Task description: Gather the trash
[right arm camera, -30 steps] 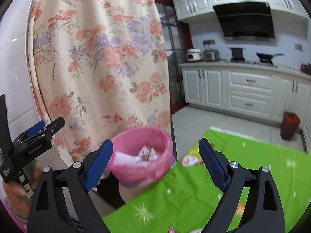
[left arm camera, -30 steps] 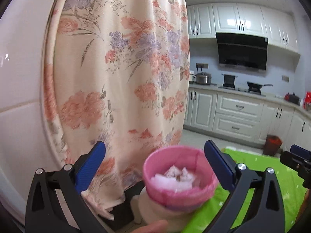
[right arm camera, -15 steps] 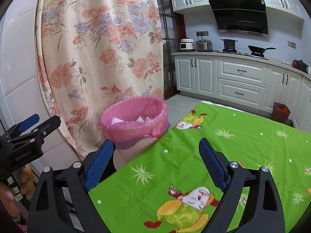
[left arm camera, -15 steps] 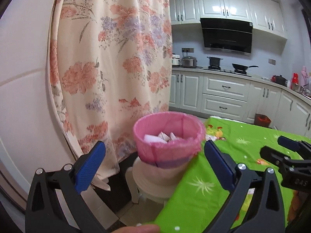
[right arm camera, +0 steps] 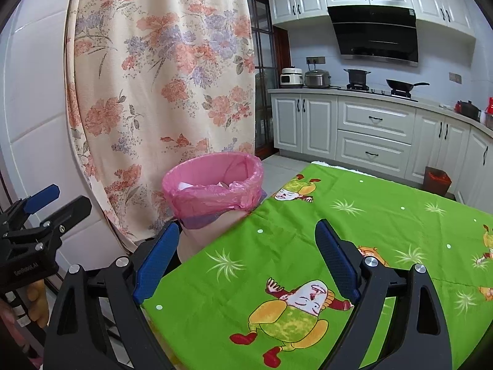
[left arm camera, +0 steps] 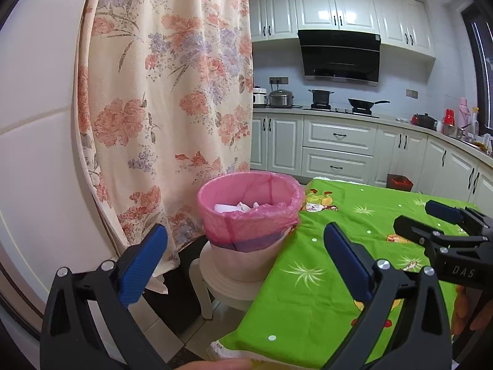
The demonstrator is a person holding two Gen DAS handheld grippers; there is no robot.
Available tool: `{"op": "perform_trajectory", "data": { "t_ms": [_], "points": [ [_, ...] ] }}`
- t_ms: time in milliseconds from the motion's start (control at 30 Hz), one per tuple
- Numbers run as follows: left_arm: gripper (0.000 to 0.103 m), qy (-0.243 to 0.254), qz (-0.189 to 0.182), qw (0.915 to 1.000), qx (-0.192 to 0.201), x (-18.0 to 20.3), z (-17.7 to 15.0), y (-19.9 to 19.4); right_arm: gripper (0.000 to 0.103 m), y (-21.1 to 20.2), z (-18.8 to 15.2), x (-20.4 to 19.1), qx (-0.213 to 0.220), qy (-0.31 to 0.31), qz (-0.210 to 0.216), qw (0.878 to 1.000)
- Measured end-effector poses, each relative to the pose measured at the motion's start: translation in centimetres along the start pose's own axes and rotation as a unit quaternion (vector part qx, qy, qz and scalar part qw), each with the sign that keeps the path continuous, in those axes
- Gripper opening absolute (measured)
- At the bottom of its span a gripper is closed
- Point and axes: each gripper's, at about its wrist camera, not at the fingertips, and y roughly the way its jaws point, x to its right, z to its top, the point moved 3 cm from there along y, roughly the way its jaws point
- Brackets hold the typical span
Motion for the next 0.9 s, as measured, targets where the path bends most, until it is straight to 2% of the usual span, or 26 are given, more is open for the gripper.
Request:
{"op": "perform_trajectory", "data": {
  "t_ms": [300,900],
  "points": [
    [0.098,0.005,0.002,1.0000,0.003,0.00,-0.06,-0.26,0.084,-0.85,0.56,-0.32,0.010,-0.005,0.001,1.000],
    [0.098,0.004,-0.003,1.0000,-0.004,-0.23,-0.35,-0.07,0.084,-0.39,0.19,-1.01,0.001,-0.013,0.006,1.000]
  ]
}}
